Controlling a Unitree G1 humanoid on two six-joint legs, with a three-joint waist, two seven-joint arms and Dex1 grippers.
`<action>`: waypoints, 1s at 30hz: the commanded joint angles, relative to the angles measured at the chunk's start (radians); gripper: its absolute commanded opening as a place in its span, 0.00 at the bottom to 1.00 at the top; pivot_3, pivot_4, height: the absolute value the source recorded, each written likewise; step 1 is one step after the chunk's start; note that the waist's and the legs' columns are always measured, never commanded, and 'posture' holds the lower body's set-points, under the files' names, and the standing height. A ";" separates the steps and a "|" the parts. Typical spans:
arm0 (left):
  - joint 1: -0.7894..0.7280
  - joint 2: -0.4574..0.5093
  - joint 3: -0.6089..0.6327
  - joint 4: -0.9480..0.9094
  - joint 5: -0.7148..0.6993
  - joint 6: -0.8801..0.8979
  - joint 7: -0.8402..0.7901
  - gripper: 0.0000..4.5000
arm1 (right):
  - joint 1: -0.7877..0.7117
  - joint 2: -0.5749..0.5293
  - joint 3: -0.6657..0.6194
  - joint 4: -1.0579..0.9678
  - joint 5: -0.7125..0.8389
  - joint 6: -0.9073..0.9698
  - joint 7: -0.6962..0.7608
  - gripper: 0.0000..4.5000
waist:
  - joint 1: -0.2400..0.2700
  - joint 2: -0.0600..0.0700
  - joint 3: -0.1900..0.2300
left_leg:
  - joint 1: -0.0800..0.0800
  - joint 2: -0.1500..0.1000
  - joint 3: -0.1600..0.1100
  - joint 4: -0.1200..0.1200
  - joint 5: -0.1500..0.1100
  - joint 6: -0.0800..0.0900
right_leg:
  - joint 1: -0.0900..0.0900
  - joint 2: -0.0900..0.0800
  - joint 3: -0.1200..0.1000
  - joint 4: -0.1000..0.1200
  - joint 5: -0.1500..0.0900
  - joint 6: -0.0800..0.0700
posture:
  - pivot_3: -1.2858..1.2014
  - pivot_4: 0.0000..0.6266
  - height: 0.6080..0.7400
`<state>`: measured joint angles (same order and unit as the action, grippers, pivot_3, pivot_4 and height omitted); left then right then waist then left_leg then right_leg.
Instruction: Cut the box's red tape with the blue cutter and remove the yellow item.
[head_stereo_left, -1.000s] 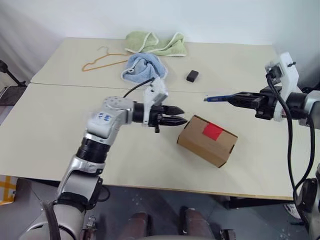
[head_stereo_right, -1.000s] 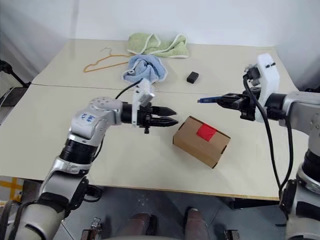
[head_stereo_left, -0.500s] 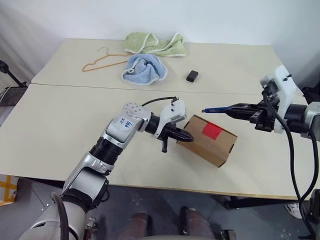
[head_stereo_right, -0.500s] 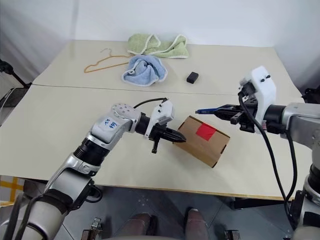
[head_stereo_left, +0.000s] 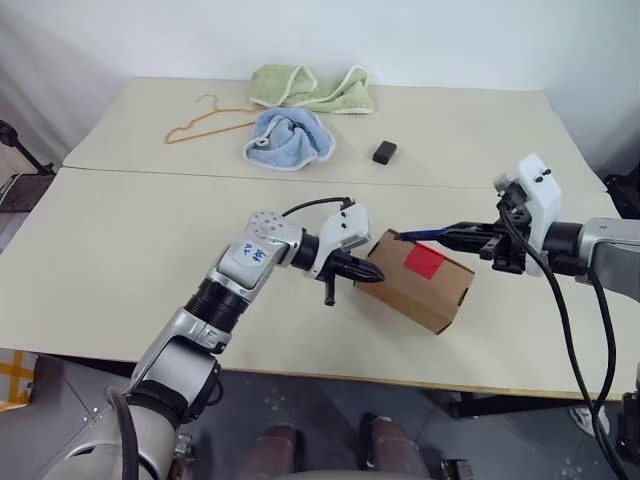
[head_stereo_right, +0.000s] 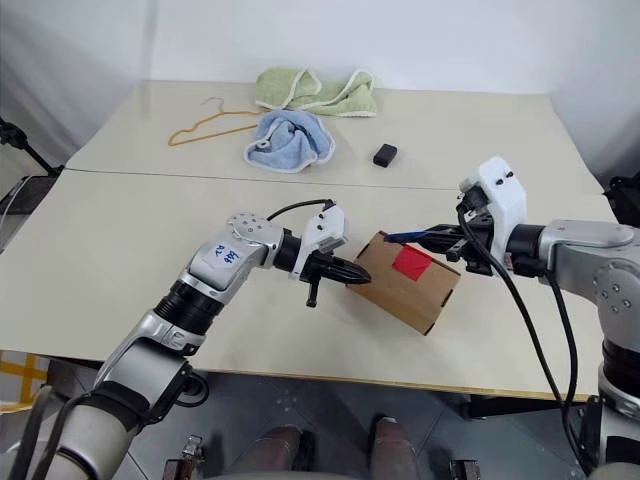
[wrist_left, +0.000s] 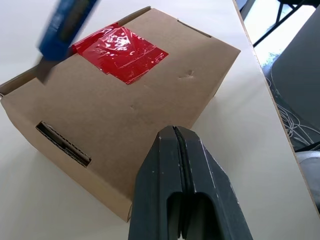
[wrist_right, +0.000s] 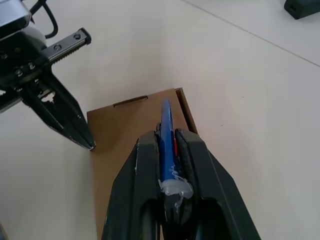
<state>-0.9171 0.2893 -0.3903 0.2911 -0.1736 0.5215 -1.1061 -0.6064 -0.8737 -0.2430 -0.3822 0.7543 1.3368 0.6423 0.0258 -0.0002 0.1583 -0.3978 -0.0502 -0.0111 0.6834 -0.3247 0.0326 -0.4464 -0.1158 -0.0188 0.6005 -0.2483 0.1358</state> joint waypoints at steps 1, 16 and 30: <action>-0.005 0.002 0.011 0.005 0.010 -0.009 -0.001 0.00 | 0.006 -0.027 -0.013 0.008 -0.014 -0.041 0.003 0.04 | 0.000 0.000 0.000 | 0.000 0.000 0.000 0.000 0.000 0.000 | 0.000 0.000 0.000 0.000 0.000 0.000 | 0.52 0.24 1.00; -0.014 0.004 0.010 0.025 0.020 -0.018 -0.014 0.00 | 0.066 -0.054 0.012 -0.007 -0.029 -0.073 0.003 0.04 | 0.000 0.000 0.000 | 0.001 0.000 0.000 0.000 0.000 0.000 | 0.001 0.000 0.000 0.000 0.000 0.000 | 0.52 0.24 1.00; -0.038 -0.004 -0.009 0.062 0.050 0.053 0.007 0.00 | 0.011 -0.220 0.129 0.032 -0.030 -0.047 0.099 0.04 | 0.001 0.000 0.000 | 0.003 0.000 0.000 0.001 0.000 0.001 | 0.003 0.000 0.000 0.000 0.000 0.000 | 0.52 0.24 1.00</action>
<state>-0.9430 0.2833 -0.3835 0.3294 -0.1575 0.5538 -1.1140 -0.5872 -1.0645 -0.1309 -0.3558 0.7339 1.2715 0.7221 0.0266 -0.0003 0.1583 -0.3947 -0.0503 -0.0107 0.6842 -0.3248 0.0332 -0.4432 -0.1158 -0.0184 0.6008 -0.2481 0.1360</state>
